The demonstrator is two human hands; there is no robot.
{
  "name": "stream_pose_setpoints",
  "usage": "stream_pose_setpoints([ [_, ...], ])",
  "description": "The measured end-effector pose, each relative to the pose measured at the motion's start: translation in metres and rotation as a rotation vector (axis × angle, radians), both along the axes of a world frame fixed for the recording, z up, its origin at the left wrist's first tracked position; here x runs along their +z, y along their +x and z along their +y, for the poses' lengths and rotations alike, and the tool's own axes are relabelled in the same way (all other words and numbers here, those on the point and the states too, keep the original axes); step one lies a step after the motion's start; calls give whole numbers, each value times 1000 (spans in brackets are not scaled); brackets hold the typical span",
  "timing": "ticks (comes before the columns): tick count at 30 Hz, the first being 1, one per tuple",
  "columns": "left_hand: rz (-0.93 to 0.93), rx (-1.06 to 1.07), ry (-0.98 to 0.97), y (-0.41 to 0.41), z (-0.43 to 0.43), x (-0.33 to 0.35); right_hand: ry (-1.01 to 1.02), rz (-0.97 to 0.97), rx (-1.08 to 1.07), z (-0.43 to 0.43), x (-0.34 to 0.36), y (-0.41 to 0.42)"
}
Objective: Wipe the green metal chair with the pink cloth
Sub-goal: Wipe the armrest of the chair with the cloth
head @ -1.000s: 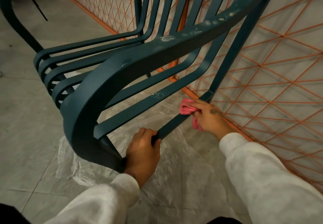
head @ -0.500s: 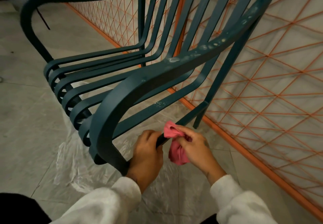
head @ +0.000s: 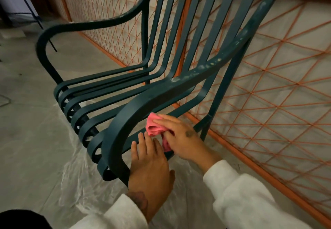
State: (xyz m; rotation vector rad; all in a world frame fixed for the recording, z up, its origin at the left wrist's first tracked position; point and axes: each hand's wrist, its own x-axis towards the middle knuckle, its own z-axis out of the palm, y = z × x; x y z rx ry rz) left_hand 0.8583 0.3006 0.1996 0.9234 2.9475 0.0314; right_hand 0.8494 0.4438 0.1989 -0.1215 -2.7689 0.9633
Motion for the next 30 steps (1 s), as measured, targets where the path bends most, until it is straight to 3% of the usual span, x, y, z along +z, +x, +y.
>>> stream_pose_setpoints([
  [4,23,-28,-58,-5,-1,-4,113,1,-27,11,-14,-8],
  [12,-7,-89,-51,-10,-6,-5,183,-45,-366,71,-17,-41],
  [16,37,-110,-67,-8,-7,-8,123,75,-231,28,-25,-28],
  [21,36,-111,-96,-6,-5,-13,-2,95,-113,-5,-41,-4],
  [26,36,-140,-132,-7,-7,-12,1,115,-269,39,-42,-24],
  [30,36,-138,-101,-9,-7,-14,32,-4,-455,105,-33,-44],
])
